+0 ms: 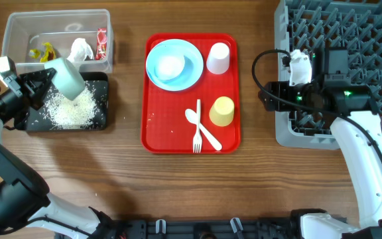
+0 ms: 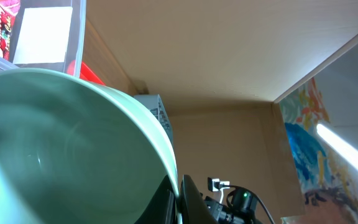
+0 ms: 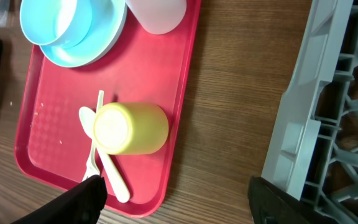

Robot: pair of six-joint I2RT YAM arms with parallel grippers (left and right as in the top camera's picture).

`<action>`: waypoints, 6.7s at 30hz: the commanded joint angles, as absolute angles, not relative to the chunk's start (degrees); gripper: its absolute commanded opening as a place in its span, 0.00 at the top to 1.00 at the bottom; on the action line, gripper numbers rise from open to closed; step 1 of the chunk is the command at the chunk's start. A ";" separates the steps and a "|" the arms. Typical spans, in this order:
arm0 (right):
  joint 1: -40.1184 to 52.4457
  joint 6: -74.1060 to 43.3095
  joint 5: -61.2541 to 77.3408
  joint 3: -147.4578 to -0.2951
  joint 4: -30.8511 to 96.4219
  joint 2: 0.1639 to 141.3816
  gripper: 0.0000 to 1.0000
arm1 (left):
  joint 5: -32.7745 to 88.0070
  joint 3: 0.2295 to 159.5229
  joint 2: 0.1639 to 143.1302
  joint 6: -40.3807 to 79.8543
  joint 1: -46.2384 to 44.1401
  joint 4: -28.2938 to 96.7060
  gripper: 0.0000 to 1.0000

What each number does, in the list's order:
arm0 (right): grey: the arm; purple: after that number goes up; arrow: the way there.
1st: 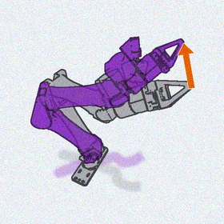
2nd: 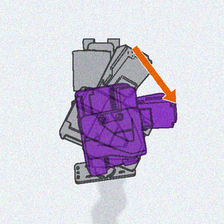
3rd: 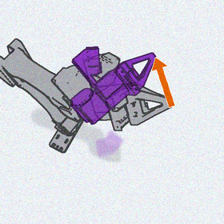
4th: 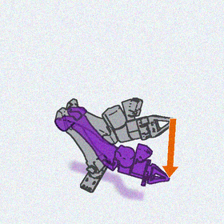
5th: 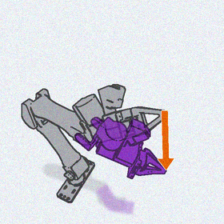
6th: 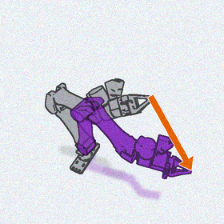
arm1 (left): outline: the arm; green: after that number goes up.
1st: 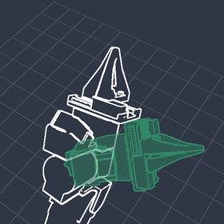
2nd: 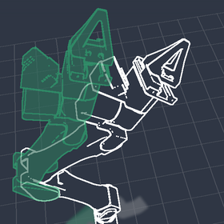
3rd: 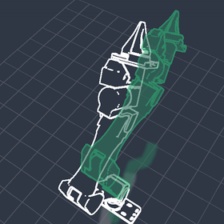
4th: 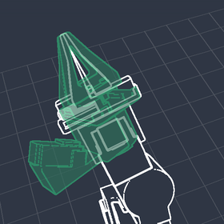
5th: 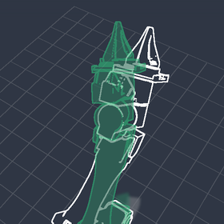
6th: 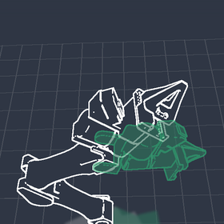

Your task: Sort waste into correct bins and load items into the dishwasher rack

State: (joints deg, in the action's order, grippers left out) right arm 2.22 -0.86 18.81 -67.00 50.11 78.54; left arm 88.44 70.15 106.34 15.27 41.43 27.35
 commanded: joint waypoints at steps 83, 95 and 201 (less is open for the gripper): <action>10.74 -5.21 19.94 -67.77 39.94 78.54 0.22 | 7.55 80.34 96.07 17.91 -19.66 46.02 0.00; 23.86 -14.90 2.96 -67.77 39.92 85.45 0.18 | 6.76 80.68 91.29 17.82 -6.26 52.49 0.00; -29.50 -12.03 2.76 -75.61 58.96 74.52 0.52 | 6.79 80.58 91.31 16.99 2.90 55.35 0.00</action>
State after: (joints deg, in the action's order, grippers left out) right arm -25.32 -12.51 -1.21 -74.63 59.13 71.88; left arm 7.14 80.20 91.42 17.08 2.70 55.51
